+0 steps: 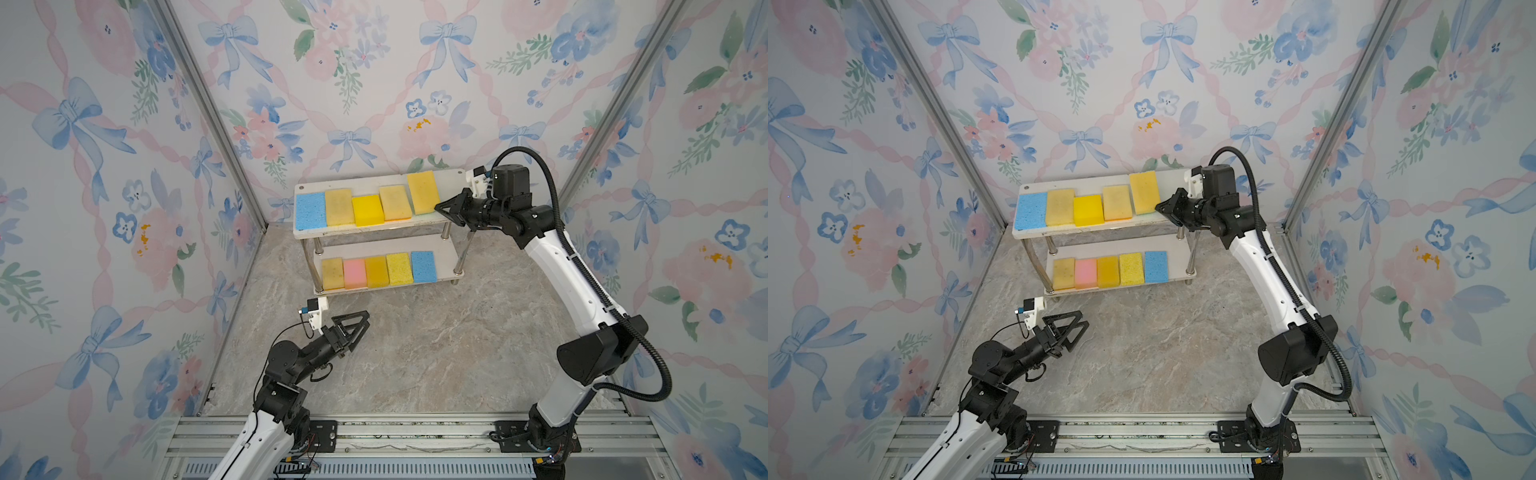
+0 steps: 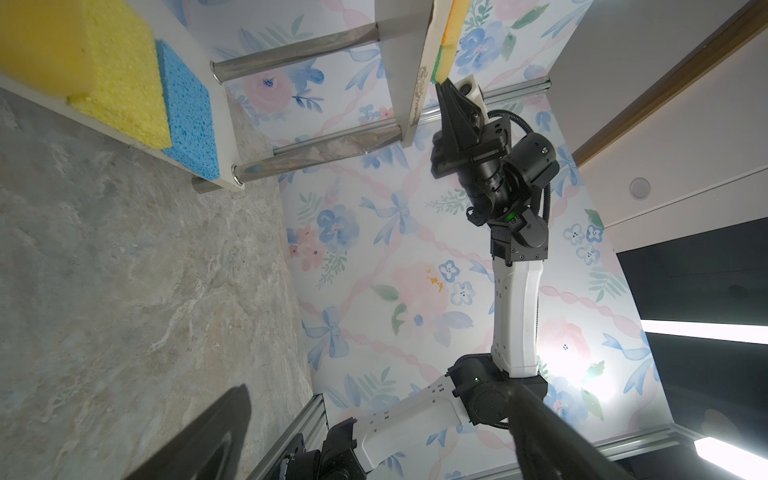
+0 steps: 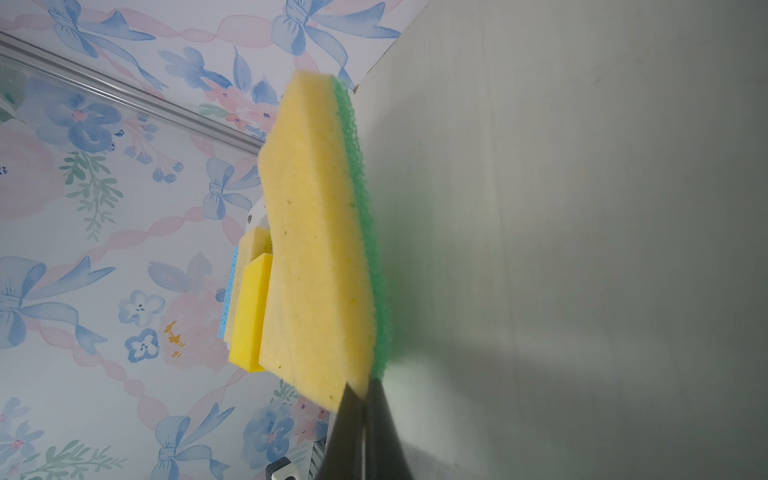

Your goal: Place and organize the cleaning sponges onto the shelf

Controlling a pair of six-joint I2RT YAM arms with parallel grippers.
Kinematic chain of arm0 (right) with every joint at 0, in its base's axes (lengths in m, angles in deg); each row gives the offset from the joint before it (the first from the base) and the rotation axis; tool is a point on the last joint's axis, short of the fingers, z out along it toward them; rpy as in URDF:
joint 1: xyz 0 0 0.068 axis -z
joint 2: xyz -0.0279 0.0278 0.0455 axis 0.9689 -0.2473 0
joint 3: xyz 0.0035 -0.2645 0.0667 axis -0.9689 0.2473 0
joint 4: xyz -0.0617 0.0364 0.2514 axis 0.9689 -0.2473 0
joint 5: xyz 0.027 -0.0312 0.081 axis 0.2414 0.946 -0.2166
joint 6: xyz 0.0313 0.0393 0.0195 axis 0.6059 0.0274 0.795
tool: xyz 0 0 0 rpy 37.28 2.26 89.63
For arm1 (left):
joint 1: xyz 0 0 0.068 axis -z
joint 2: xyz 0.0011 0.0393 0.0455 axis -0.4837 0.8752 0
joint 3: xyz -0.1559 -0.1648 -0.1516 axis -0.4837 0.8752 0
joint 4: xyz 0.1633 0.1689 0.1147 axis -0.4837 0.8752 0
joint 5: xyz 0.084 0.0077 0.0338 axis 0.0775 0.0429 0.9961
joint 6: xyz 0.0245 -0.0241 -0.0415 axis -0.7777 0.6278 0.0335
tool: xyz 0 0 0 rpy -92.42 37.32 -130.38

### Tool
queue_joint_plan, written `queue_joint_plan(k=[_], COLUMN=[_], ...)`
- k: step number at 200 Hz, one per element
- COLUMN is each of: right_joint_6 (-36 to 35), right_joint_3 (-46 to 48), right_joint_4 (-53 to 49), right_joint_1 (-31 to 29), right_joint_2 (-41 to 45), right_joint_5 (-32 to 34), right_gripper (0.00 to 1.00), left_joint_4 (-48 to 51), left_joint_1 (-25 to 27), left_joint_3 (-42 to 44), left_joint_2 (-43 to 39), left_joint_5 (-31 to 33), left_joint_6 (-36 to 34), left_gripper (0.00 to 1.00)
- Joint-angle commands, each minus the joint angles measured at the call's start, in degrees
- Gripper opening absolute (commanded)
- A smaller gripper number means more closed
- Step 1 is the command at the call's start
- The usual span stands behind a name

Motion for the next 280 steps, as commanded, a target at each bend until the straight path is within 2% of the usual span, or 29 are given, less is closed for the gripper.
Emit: queue_joint_plan(k=[1,26,108,129,186,280], right_joint_6=[0.6,1.1,1.3,1.3,0.6,0.6], right_joint_3=[0.9,2.3,3.0,3.0,2.9,3.5], right_joint_4=[2.3,3.3,3.7,3.7,3.2,3.5], right_joint_1=[0.6,0.5,0.5,0.6,0.9,1.2], right_joint_2=[1.4,1.8,2.2,2.4,2.5,3.5], right_joint_5=[-1.1,-1.0,-1.3,-1.5,-1.7,-2.6], right_gripper=[0.00,0.00,0.10,0.17,0.27,0.33], left_joint_4=[-0.3,-0.3,-0.3,-0.3,-0.3,-0.3], left_joint_1=[-0.5,-0.7,-1.2,-1.4,-1.6,-1.9], left_joint_3=[0.8,0.9,1.0,1.0,0.8,0.5], left_joint_2=[-0.8,-0.6,-0.7,-0.7,-0.3,0.4], left_joint_5=[-1.1,-1.2,-1.7,-1.7,-1.9,-2.1], left_joint_6=[0.3,0.3,0.5,0.5,0.5,0.3], left_gripper=[0.98,0.98,0.98,0.98,0.98,0.98])
